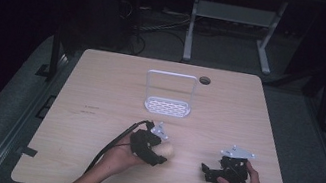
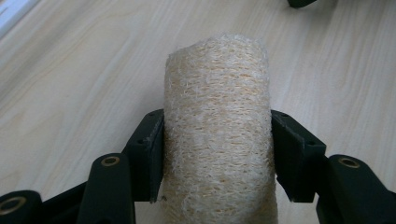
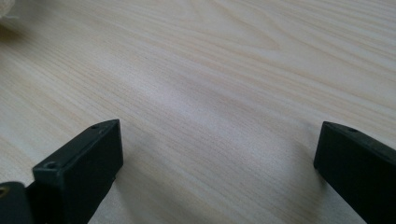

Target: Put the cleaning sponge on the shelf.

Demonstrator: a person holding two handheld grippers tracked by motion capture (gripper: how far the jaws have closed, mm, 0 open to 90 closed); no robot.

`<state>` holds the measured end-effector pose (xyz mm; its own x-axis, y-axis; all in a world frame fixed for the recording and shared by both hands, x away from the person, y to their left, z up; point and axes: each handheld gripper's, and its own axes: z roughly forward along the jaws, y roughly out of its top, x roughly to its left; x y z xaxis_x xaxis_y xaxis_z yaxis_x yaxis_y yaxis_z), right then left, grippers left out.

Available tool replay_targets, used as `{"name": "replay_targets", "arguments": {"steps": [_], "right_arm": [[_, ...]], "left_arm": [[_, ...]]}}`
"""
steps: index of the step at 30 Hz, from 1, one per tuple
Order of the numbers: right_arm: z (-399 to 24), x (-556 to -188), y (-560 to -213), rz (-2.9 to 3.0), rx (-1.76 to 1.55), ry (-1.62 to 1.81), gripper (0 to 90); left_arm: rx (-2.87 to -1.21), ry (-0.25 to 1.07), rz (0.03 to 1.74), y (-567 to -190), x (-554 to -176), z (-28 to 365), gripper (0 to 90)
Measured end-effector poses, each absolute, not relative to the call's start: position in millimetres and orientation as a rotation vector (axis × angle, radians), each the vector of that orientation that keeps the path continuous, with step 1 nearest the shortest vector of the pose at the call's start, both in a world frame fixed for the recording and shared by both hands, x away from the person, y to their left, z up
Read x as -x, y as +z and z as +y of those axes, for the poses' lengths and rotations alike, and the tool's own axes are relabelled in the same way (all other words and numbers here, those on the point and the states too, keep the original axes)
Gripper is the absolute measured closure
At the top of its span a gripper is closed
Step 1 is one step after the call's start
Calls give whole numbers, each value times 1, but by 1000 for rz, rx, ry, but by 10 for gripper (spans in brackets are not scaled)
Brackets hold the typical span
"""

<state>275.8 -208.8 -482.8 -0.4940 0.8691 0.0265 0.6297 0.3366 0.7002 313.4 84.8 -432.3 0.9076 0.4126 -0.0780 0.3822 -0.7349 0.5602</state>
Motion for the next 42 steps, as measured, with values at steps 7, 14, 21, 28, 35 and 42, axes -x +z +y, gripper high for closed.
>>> {"name": "replay_targets", "arguments": {"steps": [7, 14, 21, 28, 35, 42], "right_arm": [[-209, -276, -483, 2255, -1327, 941, 9], [-209, -276, -483, 2254, -1327, 942, 9], [-209, -276, -483, 2254, -1328, 942, 9], [-209, -276, -483, 2255, -1328, 944, 9], [-209, -276, -483, 2255, -1328, 943, 9], [-209, -276, -483, 2254, -1331, 941, 9]], "left_arm": [[-2462, 83, 598, -432, -320, 92, 416], [-2451, 96, 636, -432, -327, 99, 417], [-2449, 118, 658, -433, -335, 103, 417], [-2441, 126, 680, -432, -343, 106, 417], [-2427, 140, 691, -432, -352, 106, 417], [-2414, 160, 694, -427, -363, 104, 417]]}}
